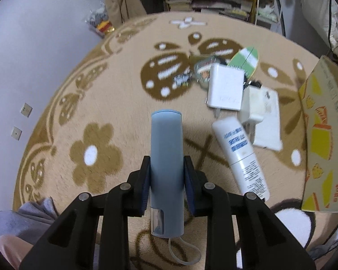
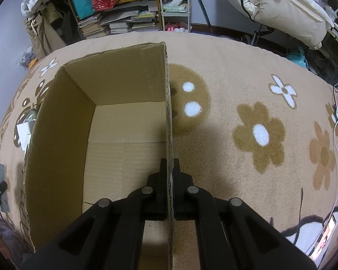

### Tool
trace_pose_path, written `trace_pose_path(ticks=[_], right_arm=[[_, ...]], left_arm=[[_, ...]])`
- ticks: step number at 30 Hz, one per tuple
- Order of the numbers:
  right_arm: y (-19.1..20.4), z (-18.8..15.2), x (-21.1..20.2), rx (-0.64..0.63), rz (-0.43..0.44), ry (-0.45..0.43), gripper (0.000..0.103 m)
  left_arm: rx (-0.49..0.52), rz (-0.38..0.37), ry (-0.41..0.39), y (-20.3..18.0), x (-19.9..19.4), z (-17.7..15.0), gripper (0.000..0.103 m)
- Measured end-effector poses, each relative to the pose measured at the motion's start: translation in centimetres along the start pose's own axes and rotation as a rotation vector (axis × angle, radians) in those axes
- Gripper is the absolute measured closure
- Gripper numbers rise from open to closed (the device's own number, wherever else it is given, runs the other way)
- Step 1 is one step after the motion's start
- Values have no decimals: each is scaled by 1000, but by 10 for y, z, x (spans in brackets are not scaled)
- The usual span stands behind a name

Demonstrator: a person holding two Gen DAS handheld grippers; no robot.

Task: Organize rigid objects
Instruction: 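Lift the light-blue cylinder with the left tool and carry it over the box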

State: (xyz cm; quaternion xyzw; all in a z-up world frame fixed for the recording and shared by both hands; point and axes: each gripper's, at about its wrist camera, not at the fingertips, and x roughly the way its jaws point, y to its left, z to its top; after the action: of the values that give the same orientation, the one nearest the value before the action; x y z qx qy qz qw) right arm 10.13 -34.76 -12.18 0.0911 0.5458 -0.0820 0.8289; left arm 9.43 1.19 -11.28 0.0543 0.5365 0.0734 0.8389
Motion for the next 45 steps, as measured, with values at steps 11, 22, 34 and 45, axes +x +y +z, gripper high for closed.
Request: trace_pose_path(ticks=[11,22,34,45], right_arm=[[0,0,0,10,5,2,99],[0,1,0,20,13,4,98],[0,0,0,-7,6,-1,99],[-4,-1,4,-18,32,0,98]], left_arm=[[28,-4,-156,-18,-67,17,77],[99,-96,-299,-68,-132,41,77],[195,-210,-394,-150,-174,63,77],[299,-235,-313,-229,-136,67,77]])
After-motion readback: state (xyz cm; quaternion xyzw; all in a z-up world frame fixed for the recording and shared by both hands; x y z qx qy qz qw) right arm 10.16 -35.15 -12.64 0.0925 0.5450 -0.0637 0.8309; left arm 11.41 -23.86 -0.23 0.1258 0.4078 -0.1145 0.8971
